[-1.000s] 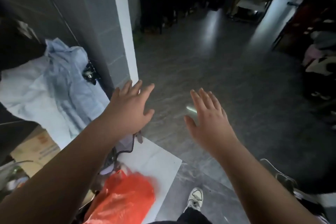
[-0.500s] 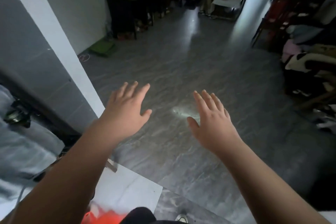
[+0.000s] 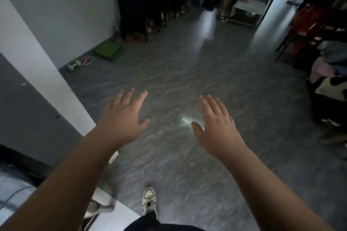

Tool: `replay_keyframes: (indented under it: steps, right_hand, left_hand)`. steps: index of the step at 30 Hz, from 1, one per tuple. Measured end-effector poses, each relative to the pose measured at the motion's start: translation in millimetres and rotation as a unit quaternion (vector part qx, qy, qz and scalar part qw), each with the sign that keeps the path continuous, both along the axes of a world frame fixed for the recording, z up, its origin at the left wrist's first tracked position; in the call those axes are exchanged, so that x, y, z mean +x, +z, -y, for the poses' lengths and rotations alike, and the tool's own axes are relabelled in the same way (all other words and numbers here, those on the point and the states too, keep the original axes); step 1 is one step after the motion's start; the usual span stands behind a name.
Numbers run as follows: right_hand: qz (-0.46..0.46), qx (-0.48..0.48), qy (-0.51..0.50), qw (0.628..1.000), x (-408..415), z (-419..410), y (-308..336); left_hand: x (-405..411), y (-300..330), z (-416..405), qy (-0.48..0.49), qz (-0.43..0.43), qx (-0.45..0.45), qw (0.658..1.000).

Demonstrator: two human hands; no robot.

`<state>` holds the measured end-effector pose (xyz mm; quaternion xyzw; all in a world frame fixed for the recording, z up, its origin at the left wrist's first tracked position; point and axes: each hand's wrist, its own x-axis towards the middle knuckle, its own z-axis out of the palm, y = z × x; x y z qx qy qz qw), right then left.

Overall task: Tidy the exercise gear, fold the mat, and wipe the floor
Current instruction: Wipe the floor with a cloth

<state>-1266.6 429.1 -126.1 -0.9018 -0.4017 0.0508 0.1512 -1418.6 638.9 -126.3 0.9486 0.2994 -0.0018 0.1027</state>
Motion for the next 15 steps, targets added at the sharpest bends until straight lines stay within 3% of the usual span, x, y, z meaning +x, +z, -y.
replay_keyframes:
  steps: [15]
  right_hand:
    - [-0.032,0.016,0.007,0.999,173,-227,-2]
  left_hand:
    - [178,6,-223,0.016,-0.053,0.015,0.998]
